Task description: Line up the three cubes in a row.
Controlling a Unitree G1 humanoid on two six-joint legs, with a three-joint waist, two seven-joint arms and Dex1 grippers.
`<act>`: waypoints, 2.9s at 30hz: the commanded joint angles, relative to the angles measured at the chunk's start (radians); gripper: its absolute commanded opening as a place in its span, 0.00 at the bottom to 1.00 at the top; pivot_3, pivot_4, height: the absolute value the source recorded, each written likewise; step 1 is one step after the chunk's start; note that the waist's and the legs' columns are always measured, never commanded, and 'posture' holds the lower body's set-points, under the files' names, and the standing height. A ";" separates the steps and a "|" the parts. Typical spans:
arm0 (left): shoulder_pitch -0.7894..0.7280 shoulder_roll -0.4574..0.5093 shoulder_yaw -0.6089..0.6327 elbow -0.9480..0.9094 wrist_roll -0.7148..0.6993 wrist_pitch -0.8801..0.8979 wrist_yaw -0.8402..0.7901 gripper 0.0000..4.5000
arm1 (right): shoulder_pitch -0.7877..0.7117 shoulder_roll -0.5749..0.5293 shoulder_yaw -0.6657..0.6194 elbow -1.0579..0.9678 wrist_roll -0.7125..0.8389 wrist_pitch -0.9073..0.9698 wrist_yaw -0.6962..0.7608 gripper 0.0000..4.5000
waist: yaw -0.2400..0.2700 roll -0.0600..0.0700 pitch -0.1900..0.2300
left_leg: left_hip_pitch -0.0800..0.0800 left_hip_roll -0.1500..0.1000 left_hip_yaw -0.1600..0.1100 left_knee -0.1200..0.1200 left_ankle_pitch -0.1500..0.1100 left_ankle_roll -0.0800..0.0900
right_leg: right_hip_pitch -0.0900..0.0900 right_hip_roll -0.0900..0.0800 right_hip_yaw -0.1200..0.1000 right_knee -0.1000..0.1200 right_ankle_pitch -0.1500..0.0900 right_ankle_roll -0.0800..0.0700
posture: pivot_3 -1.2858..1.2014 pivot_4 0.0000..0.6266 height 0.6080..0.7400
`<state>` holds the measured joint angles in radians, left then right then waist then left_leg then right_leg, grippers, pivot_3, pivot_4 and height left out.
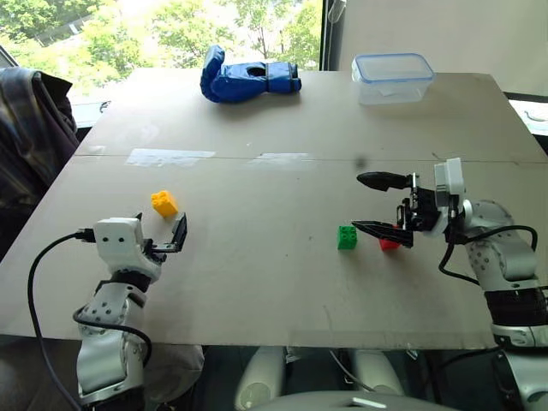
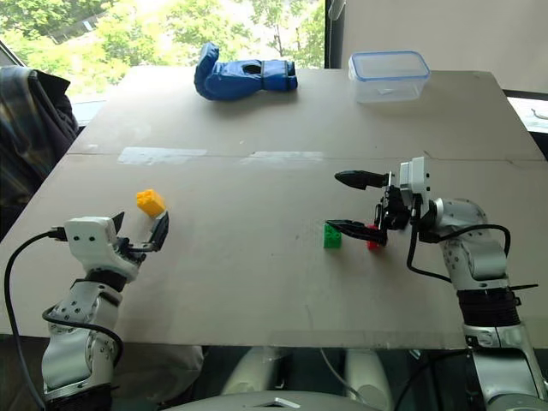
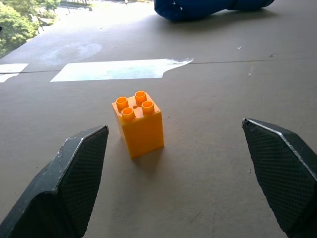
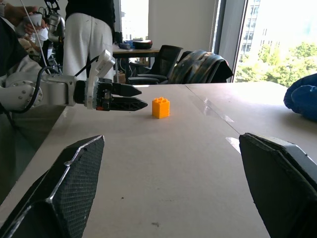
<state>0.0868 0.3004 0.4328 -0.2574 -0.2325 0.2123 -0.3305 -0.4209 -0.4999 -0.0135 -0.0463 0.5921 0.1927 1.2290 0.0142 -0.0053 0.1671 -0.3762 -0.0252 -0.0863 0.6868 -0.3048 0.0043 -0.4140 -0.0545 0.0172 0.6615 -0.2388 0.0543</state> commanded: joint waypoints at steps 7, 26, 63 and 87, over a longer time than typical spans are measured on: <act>-0.104 0.009 -0.023 0.144 0.048 -0.058 0.094 0.98 | 0.015 -0.003 0.000 -0.043 -0.055 -0.037 -0.044 1.00 | -0.003 0.000 0.000 | 0.000 0.000 0.000 0.000 0.000 0.000 | -0.001 0.000 0.000 0.000 0.000 0.000 | 0.52 0.24 1.00; -0.246 0.033 -0.038 0.373 0.050 -0.029 0.182 0.87 | 0.013 -0.010 -0.009 -0.019 -0.076 -0.076 -0.048 1.00 | -0.003 0.000 0.000 | 0.000 0.000 0.000 -0.001 0.000 0.000 | -0.001 0.000 0.000 0.001 0.000 0.000 | 0.52 0.24 1.00; -0.766 0.116 -0.635 0.934 0.068 -0.541 -1.074 0.27 | 0.306 -0.207 -0.233 -0.083 0.058 -0.056 0.067 1.00 | -0.027 0.000 0.000 | -0.002 -0.004 -0.001 0.000 0.000 0.001 | -0.001 0.002 -0.001 -0.001 0.000 0.000 | 0.52 0.24 1.00; -0.702 0.136 -0.606 0.885 0.054 -0.523 -1.091 0.27 | 0.360 -0.215 -0.242 -0.049 0.055 -0.069 0.123 1.00 | -0.028 0.000 0.000 | -0.001 -0.004 -0.001 0.000 0.000 0.001 | -0.001 0.002 -0.001 0.000 0.000 0.000 | 0.52 0.24 1.00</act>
<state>-0.6221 0.4233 -0.1883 0.6529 -0.1663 -0.3127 -1.4214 -0.0630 -0.7068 -0.2375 -0.0818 0.6383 0.1459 1.3357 -0.0139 -0.0052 0.1672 -0.3777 -0.0293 -0.0873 0.6871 -0.3049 0.0050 -0.4148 -0.0524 0.0162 0.6619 -0.2391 0.0548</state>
